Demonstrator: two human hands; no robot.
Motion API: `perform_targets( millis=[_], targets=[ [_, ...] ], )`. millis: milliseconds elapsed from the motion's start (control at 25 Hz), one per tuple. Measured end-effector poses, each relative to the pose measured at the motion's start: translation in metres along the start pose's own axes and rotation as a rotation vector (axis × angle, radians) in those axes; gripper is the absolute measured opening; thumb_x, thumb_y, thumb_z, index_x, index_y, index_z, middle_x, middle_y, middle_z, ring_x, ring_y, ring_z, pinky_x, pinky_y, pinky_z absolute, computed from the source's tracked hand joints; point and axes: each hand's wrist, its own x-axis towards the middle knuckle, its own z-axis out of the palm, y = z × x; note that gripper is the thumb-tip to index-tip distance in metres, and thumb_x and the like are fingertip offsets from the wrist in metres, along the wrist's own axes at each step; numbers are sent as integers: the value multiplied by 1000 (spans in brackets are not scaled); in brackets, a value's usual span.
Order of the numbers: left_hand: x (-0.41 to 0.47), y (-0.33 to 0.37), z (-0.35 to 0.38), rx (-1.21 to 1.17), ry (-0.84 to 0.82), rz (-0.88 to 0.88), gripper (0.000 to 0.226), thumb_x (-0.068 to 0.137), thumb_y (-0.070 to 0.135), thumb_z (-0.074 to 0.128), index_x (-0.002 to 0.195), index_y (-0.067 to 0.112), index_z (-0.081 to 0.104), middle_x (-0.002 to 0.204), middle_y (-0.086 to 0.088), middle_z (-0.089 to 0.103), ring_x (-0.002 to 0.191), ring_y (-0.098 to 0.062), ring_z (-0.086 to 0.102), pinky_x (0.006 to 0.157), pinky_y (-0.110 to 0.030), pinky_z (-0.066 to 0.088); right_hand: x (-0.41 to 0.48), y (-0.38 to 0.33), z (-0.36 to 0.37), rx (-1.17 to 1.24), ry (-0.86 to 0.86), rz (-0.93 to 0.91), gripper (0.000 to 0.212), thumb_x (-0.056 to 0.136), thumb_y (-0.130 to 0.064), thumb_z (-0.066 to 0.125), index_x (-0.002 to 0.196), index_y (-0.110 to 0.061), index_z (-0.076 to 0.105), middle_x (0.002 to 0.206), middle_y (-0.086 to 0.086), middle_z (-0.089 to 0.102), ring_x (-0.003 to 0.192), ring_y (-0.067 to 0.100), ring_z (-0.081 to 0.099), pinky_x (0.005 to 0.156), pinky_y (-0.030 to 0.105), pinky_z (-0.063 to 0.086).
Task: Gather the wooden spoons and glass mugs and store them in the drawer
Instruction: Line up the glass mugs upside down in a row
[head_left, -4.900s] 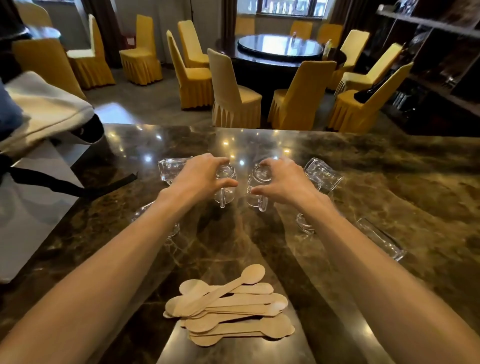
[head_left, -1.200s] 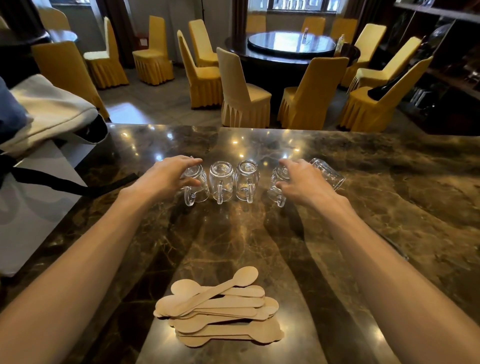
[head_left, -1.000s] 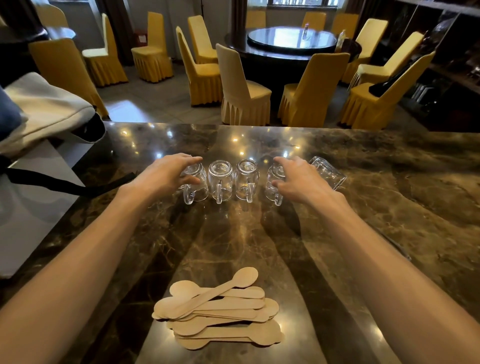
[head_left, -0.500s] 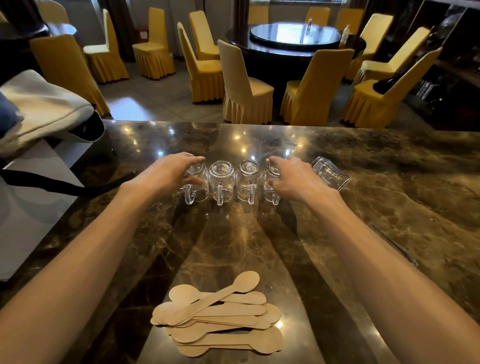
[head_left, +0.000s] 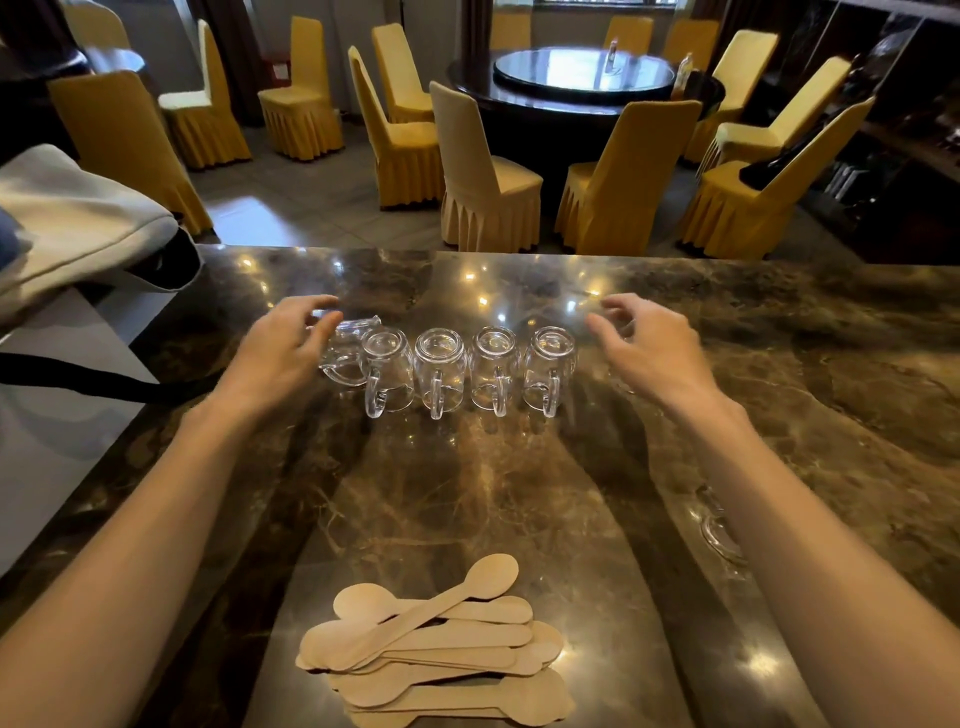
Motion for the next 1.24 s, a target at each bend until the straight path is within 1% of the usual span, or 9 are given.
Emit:
perform_targets(
  millis=[80, 160, 280, 400, 560, 800, 960, 1080, 1240],
  targets=[
    [-1, -20, 5, -86, 109, -126, 36, 94, 31, 51, 127, 17, 54, 126, -10, 58, 109, -18, 54, 91, -32, 42, 2, 23, -8, 82, 130, 96, 40, 88, -38, 58, 121, -15, 59, 116, 6, 65, 102, 21, 60, 86, 34, 48],
    [-3, -41, 13, -132, 110, -248, 41, 91, 33, 56, 129, 18, 53, 127, -11, 57, 114, -23, 53, 94, -35, 41, 0, 48, -13, 104, 164, 194, 44, 85, -37, 63, 123, -15, 57, 124, 9, 60, 113, 23, 54, 93, 36, 44],
    [-2, -65, 20, -249, 31, -305, 53, 87, 33, 61, 135, 18, 45, 136, -11, 51, 124, -23, 47, 102, -36, 37, -2, 75, -12, 139, 69, 338, 61, 79, -44, 68, 131, -17, 49, 137, 10, 49, 126, 26, 44, 99, 38, 38],
    [3, -76, 26, -296, -56, -285, 65, 84, 34, 64, 141, 19, 36, 142, -9, 45, 130, -22, 43, 107, -37, 33, -2, 90, -7, 181, -55, 410, 73, 74, -42, 75, 135, -17, 44, 139, 11, 47, 124, 27, 47, 97, 39, 39],
    [11, -77, 34, -295, -127, -238, 66, 82, 32, 66, 140, 22, 38, 138, -9, 50, 127, -22, 46, 109, -39, 32, -2, 102, -2, 217, -123, 394, 72, 69, -25, 82, 132, -13, 48, 125, 13, 60, 104, 25, 61, 92, 37, 46],
    [18, -75, 37, -413, -182, -184, 61, 81, 19, 68, 136, 20, 41, 129, -6, 56, 117, -16, 53, 101, -32, 39, 2, 113, 0, 202, -98, 368, 67, 69, -30, 81, 127, -14, 53, 120, 13, 63, 93, 22, 60, 83, 35, 47],
    [19, -79, 37, -460, -180, -199, 60, 81, 17, 67, 135, 20, 42, 127, -3, 56, 113, -11, 55, 92, -23, 41, 15, 103, 3, 43, -86, 311, 71, 71, -48, 74, 130, -14, 51, 126, 11, 60, 110, 26, 57, 90, 39, 46],
    [21, -75, 37, -452, -175, -192, 59, 81, 17, 67, 134, 20, 43, 124, 0, 57, 109, -8, 56, 87, -18, 41, 34, 88, 3, -64, -147, 237, 77, 72, -49, 74, 135, -16, 45, 129, 10, 59, 115, 27, 56, 91, 40, 46],
    [22, -62, 34, -424, -154, -167, 59, 80, 16, 68, 133, 19, 44, 118, 3, 57, 99, 3, 57, 81, -11, 42, 48, 77, 9, -182, -245, 289, 77, 73, -48, 73, 135, -14, 43, 133, 12, 56, 119, 30, 53, 94, 44, 48]
  ],
)
